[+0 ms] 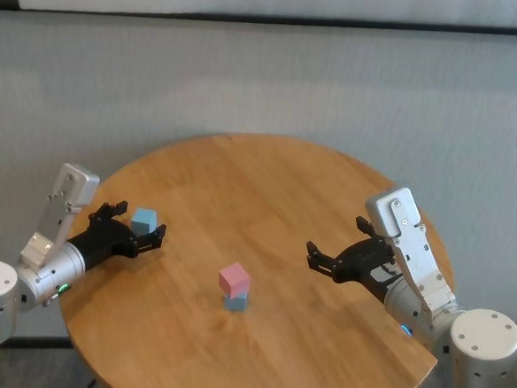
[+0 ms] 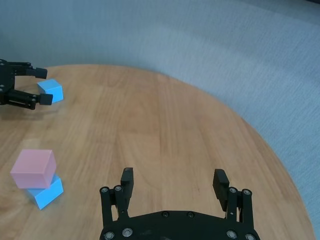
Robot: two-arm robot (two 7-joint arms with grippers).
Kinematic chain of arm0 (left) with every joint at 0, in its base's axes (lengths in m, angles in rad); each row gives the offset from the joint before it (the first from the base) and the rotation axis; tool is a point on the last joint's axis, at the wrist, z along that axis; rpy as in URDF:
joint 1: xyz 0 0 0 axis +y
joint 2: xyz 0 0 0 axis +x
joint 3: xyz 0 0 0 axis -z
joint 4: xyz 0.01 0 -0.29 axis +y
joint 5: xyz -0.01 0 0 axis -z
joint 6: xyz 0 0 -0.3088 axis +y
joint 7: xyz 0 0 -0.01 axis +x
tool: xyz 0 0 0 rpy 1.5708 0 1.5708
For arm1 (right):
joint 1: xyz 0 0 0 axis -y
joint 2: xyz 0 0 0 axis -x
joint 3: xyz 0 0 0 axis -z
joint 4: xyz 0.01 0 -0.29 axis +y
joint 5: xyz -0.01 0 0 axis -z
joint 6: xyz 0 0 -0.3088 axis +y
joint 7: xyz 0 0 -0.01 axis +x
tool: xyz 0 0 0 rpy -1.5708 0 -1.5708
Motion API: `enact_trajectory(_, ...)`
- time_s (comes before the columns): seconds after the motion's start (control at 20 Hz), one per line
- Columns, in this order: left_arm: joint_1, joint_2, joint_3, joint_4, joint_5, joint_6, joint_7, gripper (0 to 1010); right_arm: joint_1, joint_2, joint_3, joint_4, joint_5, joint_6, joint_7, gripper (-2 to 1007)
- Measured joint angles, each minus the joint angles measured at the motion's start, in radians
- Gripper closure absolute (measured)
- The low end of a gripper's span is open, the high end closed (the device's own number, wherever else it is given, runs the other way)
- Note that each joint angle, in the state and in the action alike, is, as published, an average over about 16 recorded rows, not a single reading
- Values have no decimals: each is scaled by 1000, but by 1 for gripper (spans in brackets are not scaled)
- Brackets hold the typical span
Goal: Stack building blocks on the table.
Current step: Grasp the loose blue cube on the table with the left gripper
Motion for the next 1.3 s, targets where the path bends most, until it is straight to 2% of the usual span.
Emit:
enact_trajectory(0.9, 17, 5, -8, -34, 7, 16, 4, 10, 0, 0, 0, 0, 0, 0, 0, 0)
enact_trajectory(1.15, 33, 11, -5, -67, 5, 28, 11, 10, 0, 0, 0, 0, 0, 0, 0, 0)
enact_trajectory(1.3, 52, 17, -4, -105, 5, 42, 19, 10, 0, 0, 0, 0, 0, 0, 0, 0)
